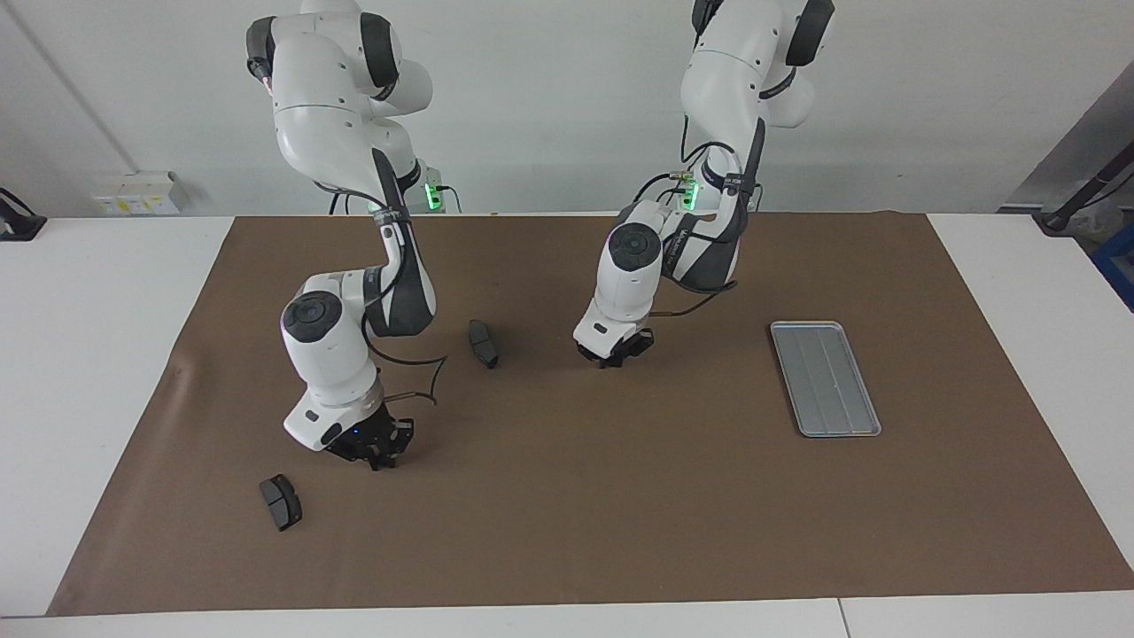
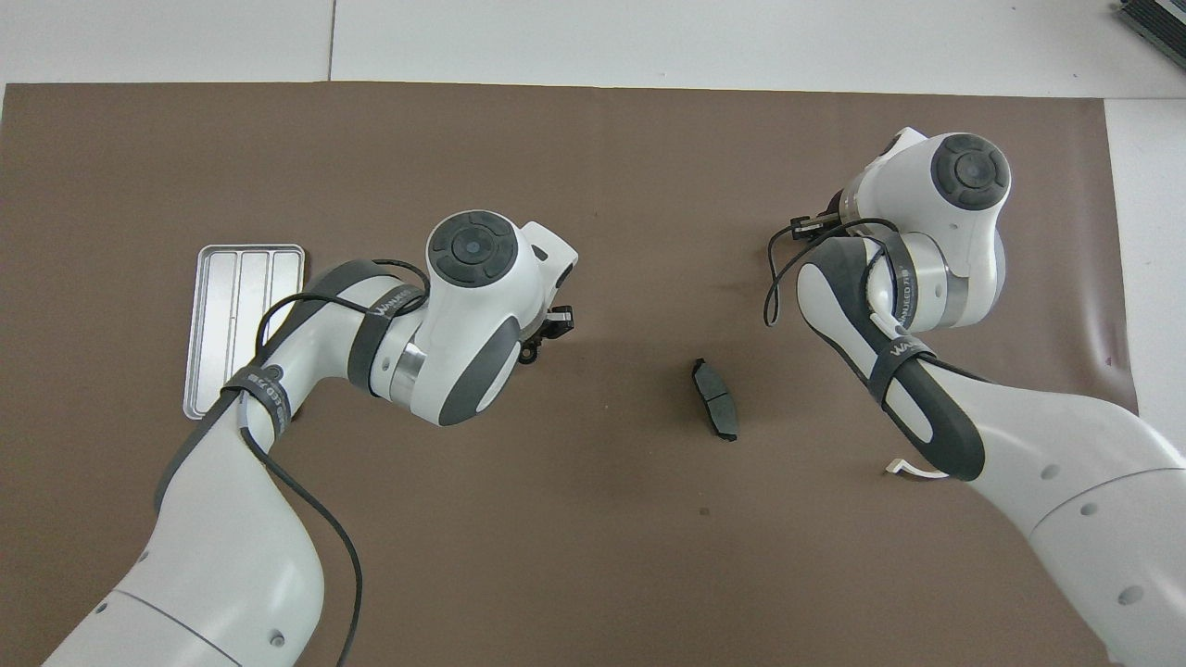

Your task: Pick bearing gear from pile to tray

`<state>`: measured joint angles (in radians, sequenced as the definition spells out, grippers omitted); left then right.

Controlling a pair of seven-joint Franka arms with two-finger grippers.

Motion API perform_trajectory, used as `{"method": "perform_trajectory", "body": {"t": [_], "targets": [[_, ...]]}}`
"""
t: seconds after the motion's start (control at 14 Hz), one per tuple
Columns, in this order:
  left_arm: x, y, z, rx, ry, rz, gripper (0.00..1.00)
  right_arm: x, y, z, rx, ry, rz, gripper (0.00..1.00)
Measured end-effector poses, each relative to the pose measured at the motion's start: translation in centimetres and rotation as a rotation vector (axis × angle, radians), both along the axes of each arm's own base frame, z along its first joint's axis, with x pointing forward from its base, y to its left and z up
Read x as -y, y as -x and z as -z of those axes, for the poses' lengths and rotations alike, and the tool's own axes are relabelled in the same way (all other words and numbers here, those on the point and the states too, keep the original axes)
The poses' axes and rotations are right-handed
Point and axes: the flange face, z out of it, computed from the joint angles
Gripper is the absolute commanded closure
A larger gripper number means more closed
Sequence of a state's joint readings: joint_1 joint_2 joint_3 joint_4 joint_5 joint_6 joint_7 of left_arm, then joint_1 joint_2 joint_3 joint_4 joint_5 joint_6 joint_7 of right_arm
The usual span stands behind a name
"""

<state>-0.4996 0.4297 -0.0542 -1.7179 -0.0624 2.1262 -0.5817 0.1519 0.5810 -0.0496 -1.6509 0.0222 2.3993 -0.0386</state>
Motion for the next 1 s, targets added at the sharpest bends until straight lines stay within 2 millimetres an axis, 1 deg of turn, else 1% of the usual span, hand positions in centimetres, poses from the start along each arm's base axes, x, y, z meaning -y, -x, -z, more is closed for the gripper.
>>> {"method": "perform_trajectory", "body": {"t": [0.07, 0.14, 0.21, 0.29, 0.36, 0.43, 0.5, 0.57, 0.64, 0.71, 0.79, 0.86, 1.0], "targets": [[-2.0, -1.4, -1.2, -0.001, 0.021, -0.002, 1.00, -0.4, 0.0, -0.1, 0.002, -0.007, 0.028, 1.00], [-4.8, -2.7, -2.4, -0.004, 0.035, 0.007, 1.00, -1.4, 0.1, -0.4, 0.005, -0.018, 0.062, 1.00], [-8.2, -4.0, -3.6, -0.008, 0.041, 0.029, 1.00, -3.2, 0.3, -0.9, 0.006, -0.029, 0.093, 1.00], [-11.9, -5.0, -4.6, -0.014, 0.045, 0.061, 1.00, -5.7, 0.6, -1.6, 0.005, -0.041, 0.118, 1.00], [-15.5, -5.9, -5.3, -0.015, 0.050, 0.100, 1.00, -8.6, 1.1, -2.4, 0.006, -0.056, 0.145, 1.00], [-18.7, -6.6, -5.6, -0.010, 0.056, 0.138, 1.00, -11.9, 1.8, -3.2, 0.008, -0.073, 0.177, 1.00], [-21.7, -7.1, -5.5, -0.007, 0.060, 0.169, 1.00, -15.4, 2.7, -4.0, 0.013, -0.092, 0.208, 1.00], [-24.3, -7.5, -5.1, -0.007, 0.056, 0.196, 1.00, -18.6, 3.7, -4.4, 0.015, -0.110, 0.232, 1.00], [-26.5, -7.6, -4.6, -0.007, 0.042, 0.223, 1.00, -21.4, 4.7, -4.6, 0.013, -0.123, 0.254, 1.00], [-28.2, -7.6, -3.9, -0.003, 0.013, 0.245, 1.00, -24.0, 6.0, -4.6, 0.007, -0.136, 0.279, 1.00], [-29.5, -7.5, -3.0, 0.005, -0.015, 0.255, 1.00, -26.3, 7.2, -4.6, 0.001, -0.147, 0.306, 1.00], [-30.3, -7.3, -1.9, 0.014, -0.031, 0.257, 1.00, -28.5, 8.4, -4.4, -0.006, -0.155, 0.330, 1.00], [-31.7, -6.7, 0.0, 0.034, -0.042, 0.258, 1.00, -32.1, 10.7, -3.8, -0.022, -0.162, 0.352, 1.00]]}}
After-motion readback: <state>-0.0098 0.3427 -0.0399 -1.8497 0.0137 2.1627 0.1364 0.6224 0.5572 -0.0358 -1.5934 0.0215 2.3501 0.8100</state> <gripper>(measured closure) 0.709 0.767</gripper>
